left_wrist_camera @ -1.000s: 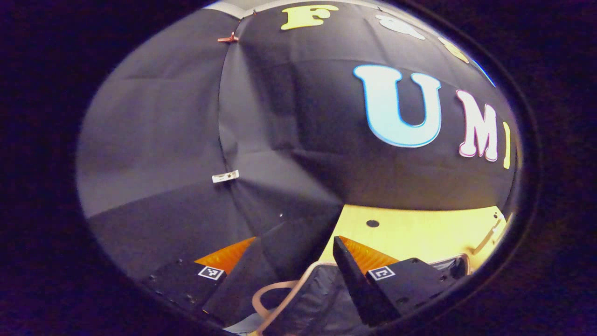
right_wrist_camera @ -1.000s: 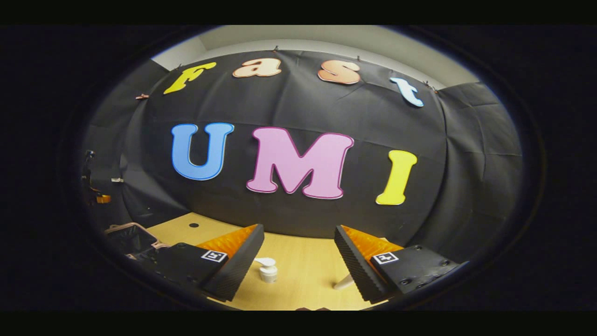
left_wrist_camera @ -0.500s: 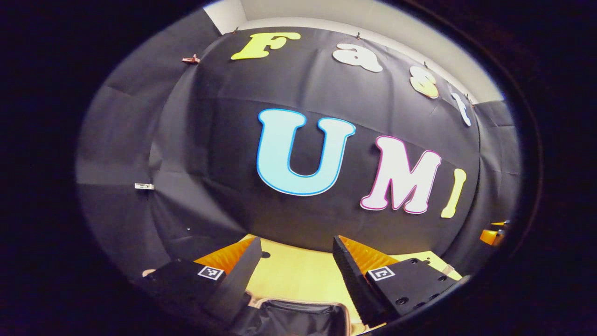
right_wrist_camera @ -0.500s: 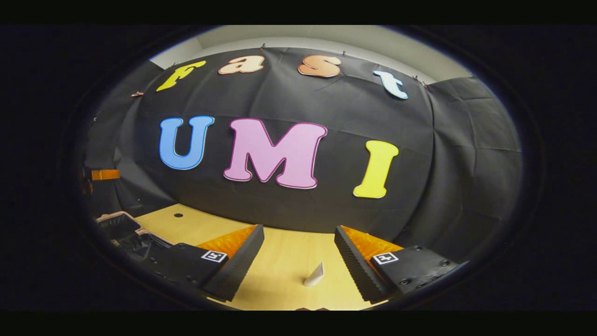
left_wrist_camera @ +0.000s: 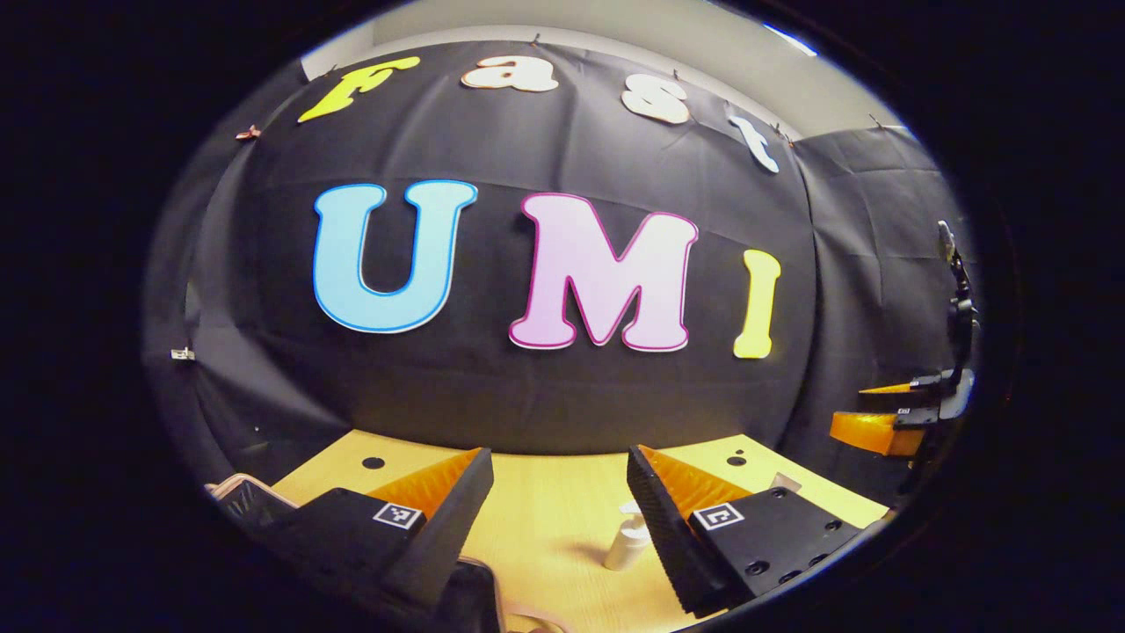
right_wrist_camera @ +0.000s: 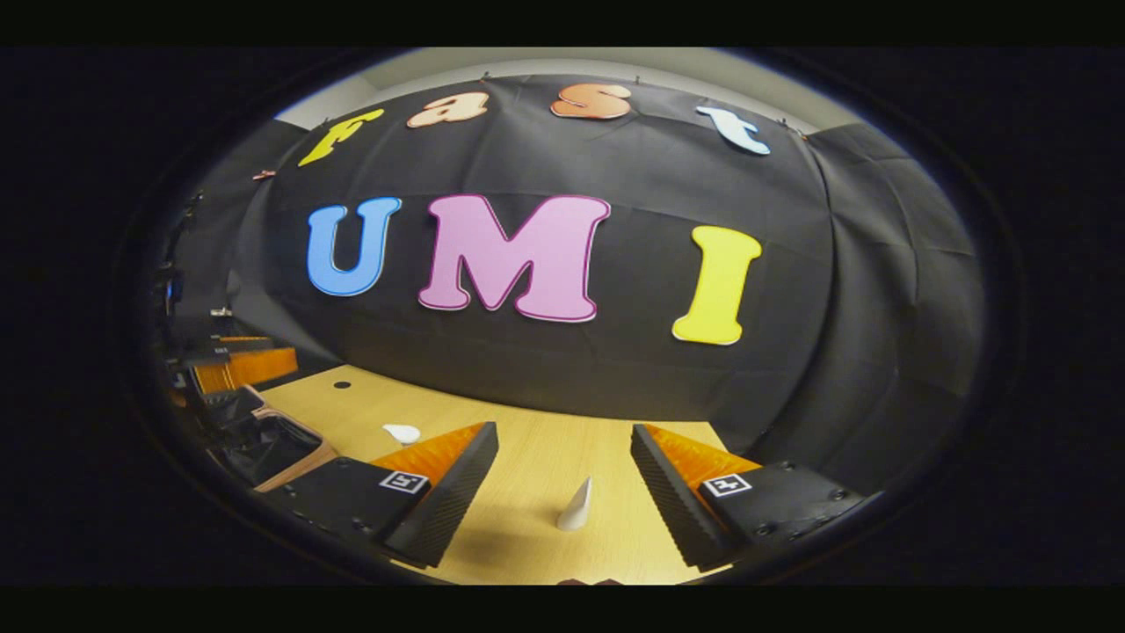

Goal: First open the suitcase, pack the skin care products into it, and then close the suitcase.

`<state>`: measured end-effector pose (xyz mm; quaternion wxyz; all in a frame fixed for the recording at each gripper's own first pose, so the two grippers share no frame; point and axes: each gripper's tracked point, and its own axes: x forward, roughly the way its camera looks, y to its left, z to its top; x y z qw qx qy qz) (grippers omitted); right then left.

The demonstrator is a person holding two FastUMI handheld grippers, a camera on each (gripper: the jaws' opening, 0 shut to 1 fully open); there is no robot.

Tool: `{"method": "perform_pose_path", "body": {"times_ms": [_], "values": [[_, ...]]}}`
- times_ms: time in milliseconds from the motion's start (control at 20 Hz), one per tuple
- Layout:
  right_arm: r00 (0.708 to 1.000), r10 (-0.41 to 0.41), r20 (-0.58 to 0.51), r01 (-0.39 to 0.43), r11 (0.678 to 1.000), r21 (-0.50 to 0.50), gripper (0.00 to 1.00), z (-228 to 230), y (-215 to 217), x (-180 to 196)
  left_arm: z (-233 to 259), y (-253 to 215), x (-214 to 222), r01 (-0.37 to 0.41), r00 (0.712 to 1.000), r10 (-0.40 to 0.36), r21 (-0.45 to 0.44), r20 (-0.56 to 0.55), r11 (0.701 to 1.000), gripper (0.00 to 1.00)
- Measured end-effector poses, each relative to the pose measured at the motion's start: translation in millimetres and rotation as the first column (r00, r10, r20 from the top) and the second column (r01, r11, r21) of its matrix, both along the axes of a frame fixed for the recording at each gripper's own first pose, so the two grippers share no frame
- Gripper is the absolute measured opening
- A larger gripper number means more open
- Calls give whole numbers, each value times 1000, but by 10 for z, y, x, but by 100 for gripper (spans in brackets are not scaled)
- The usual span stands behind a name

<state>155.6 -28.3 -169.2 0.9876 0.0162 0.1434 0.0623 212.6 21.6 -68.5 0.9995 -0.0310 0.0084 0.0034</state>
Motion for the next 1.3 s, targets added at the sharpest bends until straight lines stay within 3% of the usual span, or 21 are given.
{"method": "perform_pose_path", "body": {"times_ms": [250, 550, 850, 1000, 1050, 1100, 1150, 1300], "values": [[999, 39, -32, -38, 999, 17, 96, -226, -72, 131, -644, -578, 308, 59, 993, -52, 65, -105, 996, 96], [993, 98, -70, -98, 995, 7, 97, -451, -67, 210, -1611, -786, 678, 56, 950, -47, 21, -308, 998, 97], [987, 99, -130, -99, 995, 4, 97, -803, -21, 242, -1916, -771, 990, 78, 934, -49, 68, -354, 995, 96], [982, 73, -175, -72, 997, 10, 97, -1029, -67, 263, -2043, -940, 1084, 165, 913, -133, 51, -386, 985, 96], [980, 58, -190, -56, 998, 16, 97, -1100, -107, 264, -2127, -904, 1184, 159, 912, -117, 77, -394, 984, 95], [978, 47, -202, -43, 999, 25, 97, -1157, -122, 263, -2085, -896, 1149, 168, 909, -129, 66, -396, 984, 92], [976, 41, -213, -35, 999, 32, 97, -1209, -130, 265, -2083, -922, 1163, 167, 907, -132, 53, -400, 985, 58], [971, 18, -238, -10, 999, 35, 97, -1349, -173, 283, -2087, -908, 1147, 178, 899, -137, 61, -417, 982, 60]]}}
